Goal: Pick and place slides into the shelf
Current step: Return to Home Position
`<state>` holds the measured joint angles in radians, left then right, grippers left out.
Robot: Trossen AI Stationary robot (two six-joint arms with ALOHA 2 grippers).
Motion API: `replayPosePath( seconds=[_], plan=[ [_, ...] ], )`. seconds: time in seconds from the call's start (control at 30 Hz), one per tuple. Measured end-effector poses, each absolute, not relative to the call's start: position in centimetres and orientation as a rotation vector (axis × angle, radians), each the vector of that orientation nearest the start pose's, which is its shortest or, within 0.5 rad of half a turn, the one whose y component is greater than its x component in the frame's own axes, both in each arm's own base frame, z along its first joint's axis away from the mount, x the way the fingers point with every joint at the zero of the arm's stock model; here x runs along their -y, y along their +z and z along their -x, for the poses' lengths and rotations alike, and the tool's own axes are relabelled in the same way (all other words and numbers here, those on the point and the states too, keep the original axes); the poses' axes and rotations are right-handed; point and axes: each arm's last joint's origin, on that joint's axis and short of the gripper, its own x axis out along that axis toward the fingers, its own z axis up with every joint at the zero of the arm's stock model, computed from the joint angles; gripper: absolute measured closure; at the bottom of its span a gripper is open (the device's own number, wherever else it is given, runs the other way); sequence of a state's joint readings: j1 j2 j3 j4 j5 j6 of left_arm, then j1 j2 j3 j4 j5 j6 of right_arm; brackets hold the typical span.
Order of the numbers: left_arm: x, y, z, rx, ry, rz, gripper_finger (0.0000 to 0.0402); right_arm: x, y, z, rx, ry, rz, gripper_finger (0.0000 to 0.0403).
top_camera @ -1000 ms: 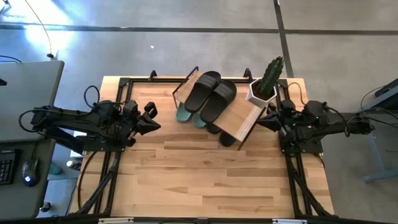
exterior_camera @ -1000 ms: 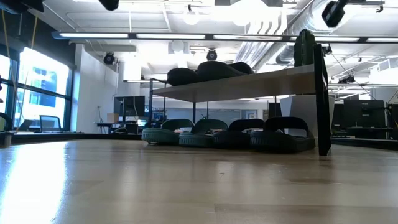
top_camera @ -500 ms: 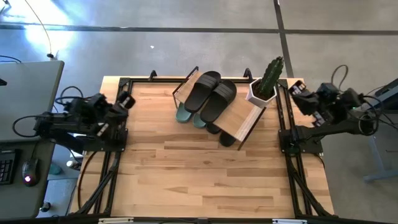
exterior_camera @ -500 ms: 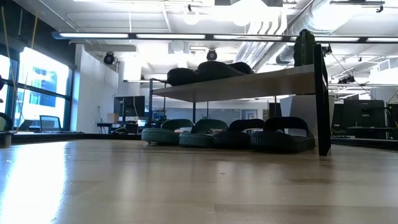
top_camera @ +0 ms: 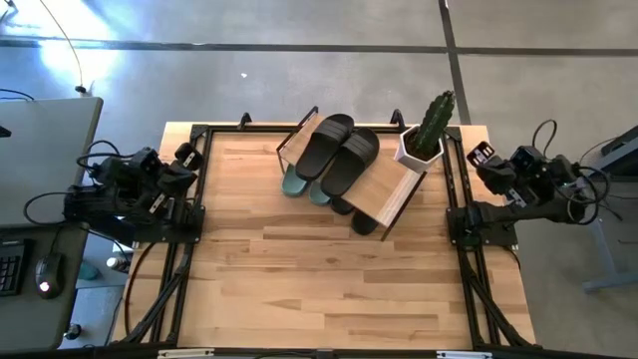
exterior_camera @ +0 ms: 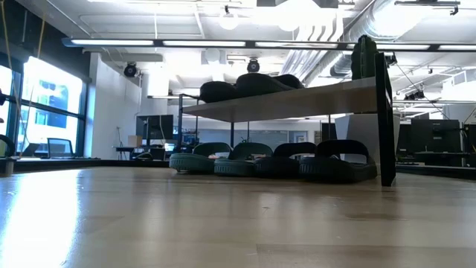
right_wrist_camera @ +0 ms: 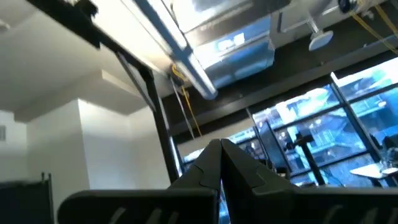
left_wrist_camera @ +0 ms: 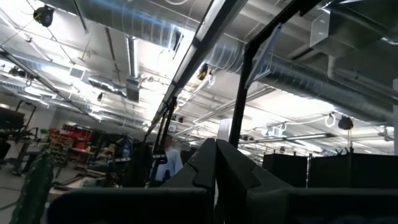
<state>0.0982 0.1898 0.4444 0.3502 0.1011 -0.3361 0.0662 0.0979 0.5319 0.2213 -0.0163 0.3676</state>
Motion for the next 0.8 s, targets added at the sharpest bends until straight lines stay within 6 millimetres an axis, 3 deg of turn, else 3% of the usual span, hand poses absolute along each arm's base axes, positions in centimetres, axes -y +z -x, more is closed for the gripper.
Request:
replayPosePath(
  seconds=[0.1,0.33,0.6,0.8],
  plan=[
    [-0.3,32.8,-6.2,0.595,-0.101,0.26,0.0402,-0.1,33.4,-1.9,0.685,0.199,-0.39,0.0403],
    [-0.3,32.5,-5.7,0.589,-0.084,0.238,0.0402,-0.2,32.5,-2.7,0.652,0.202,-0.398,0.0403],
    [-0.1,31.9,-3.6,0.605,-0.078,0.235,0.0402,-0.2,31.1,-3.8,0.615,0.177,-0.435,0.0403],
    [-0.2,30.7,-4.1,0.587,-0.065,0.237,0.0402,-0.1,30.6,-4.2,0.611,0.143,-0.466,0.0403]
  ],
)
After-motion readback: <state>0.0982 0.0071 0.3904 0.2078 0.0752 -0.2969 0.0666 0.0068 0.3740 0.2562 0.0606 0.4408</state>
